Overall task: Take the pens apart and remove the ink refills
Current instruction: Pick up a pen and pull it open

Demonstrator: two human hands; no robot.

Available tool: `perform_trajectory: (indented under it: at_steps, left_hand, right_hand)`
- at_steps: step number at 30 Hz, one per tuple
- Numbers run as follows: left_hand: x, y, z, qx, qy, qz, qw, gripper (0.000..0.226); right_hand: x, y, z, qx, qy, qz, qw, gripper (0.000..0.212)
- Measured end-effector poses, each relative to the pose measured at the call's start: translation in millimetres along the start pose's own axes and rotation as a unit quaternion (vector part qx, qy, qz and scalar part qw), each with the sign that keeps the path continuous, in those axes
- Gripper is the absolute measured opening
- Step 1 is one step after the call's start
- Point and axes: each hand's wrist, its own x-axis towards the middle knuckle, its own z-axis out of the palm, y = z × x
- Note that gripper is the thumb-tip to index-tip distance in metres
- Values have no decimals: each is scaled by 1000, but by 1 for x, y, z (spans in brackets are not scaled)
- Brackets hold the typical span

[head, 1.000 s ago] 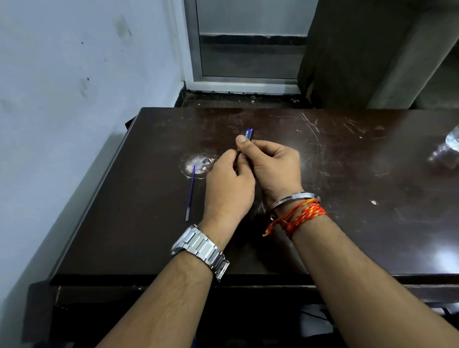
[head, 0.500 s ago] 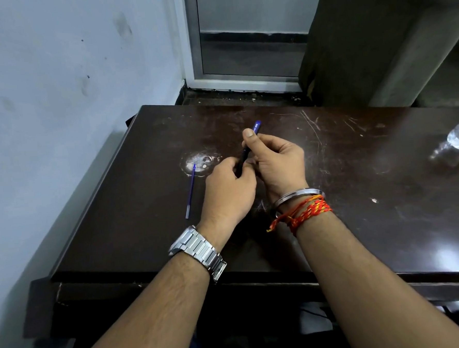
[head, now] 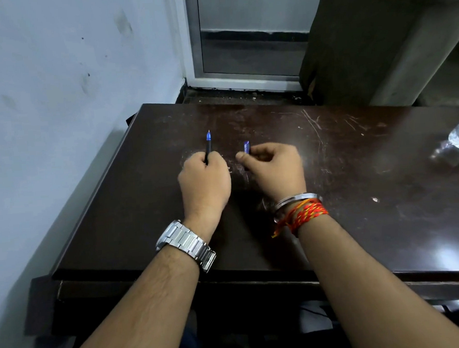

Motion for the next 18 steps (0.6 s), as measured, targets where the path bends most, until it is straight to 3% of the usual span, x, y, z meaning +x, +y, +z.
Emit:
perform_trajectory:
  at_steps: [3, 6, 15, 18]
  left_hand:
    - [3, -4, 1, 2, -5, -1, 1000, 31]
    - [3, -9, 4, 11, -25, 7, 1000, 36]
    - [-1, -12, 6, 6, -90, 35, 995, 14]
    - [-3, -11, 6, -18, -99, 13, 995, 12]
  right_hand:
    - [-6, 1, 6, -137, -60, -33, 988, 21]
    - [-10, 1, 9, -197, -69, -38, 977, 28]
    - [-9, 2, 12, -215, -55, -54, 974, 30]
    - [-8, -3, 11, -163, 10, -80, 983, 25]
